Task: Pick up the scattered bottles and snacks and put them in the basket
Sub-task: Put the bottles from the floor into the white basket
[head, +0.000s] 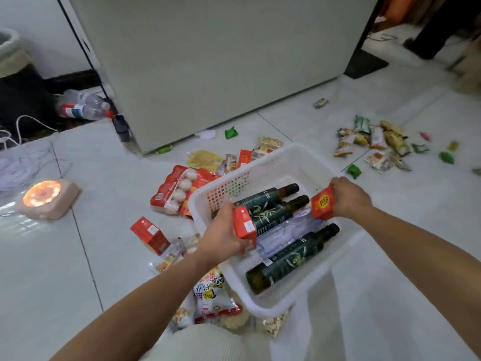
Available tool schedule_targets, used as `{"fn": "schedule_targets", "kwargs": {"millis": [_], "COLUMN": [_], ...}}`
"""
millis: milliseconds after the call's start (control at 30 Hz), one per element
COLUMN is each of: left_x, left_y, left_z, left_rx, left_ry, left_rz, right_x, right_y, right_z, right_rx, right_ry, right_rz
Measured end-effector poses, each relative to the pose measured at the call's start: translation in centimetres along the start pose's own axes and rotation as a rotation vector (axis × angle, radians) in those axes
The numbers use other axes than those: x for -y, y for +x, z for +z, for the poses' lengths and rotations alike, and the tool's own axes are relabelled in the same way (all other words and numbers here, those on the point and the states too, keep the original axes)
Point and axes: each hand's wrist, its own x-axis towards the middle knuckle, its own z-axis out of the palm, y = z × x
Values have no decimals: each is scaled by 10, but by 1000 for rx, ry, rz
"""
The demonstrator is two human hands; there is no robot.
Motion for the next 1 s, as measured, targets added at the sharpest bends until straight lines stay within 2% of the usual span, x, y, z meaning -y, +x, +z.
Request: {"fn": "schedule_targets", "kwargs": {"millis": [133, 333, 567, 700, 900, 1000], "left_x": [2, 3, 12, 15, 24, 23], "left_y": [3, 8, 10, 14, 18, 19], "left_z": [22, 33, 40, 44, 47, 41], "left_rx": [95, 148, 208, 198, 200, 286], "left_ry": [276, 259, 611, 681, 920, 971], "left_rz": [91, 68, 12, 45, 152, 139], "right_x": [-28, -35, -24, -23, -26, -26], "right_y": [4, 18, 25, 34, 42, 43], "right_z": [11, 20, 34, 38, 49, 49], "right_rx": [25, -3, 37, 71, 62, 106], "right_ry": [-209, -333, -565, -555, -535, -562], "right_rz": [-11, -23, -159, -183, -199, -187]}}
